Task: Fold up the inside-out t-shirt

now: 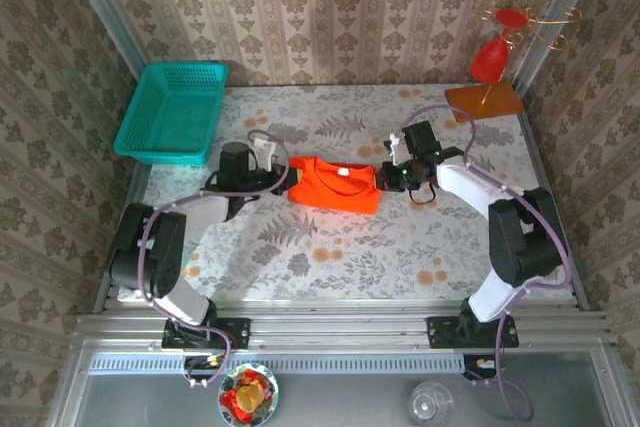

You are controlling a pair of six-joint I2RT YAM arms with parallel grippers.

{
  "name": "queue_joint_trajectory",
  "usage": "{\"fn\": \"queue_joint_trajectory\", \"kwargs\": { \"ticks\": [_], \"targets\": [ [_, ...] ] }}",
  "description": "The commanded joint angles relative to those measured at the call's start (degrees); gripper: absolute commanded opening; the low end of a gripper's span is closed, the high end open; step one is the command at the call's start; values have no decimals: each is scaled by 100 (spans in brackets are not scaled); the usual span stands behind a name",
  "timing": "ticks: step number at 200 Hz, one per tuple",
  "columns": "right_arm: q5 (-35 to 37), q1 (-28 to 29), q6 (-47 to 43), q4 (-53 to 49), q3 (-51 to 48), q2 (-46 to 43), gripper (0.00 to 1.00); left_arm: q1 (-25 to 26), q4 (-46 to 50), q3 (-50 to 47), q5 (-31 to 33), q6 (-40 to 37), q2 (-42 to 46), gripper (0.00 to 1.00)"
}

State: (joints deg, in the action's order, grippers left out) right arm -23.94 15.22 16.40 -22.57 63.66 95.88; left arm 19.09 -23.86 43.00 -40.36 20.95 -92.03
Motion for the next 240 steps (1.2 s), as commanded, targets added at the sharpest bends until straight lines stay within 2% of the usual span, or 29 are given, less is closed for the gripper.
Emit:
{"fn": "queue_joint_trajectory", "kwargs": {
  "ticks": [1, 31, 71, 106, 130, 154, 188, 240],
  "targets": [
    [3, -44, 236, -364, 311, 112, 0, -167, 146, 356, -283, 147, -336, 0],
    [-74, -47, 165, -484, 430, 36, 0, -195, 190, 445, -267, 259, -438, 0],
    [-84, 213, 123, -793, 227, -416, 0, -170, 636, 56, -324, 206, 168, 0],
    [137, 661, 343, -1281, -258, -1021, 0, 60, 1548, -358, -196, 131, 1057, 0],
    [232, 964, 603, -1422, -495, -1403, 0, 236, 2460, -469, 150, -34, 1612, 0],
    [288, 1199, 800, -1475, -495, -1577, 0, 270, 3194, -386, 320, -86, 1824, 0],
    [432, 1187, 926, -1246, -211, -1272, 0, 77, 3400, -9, 681, -194, 1355, 0],
    [189, 879, 1146, -997, 490, -69, 0, -186, 3539, 1058, 547, -493, -219, 0]
  ]
}}
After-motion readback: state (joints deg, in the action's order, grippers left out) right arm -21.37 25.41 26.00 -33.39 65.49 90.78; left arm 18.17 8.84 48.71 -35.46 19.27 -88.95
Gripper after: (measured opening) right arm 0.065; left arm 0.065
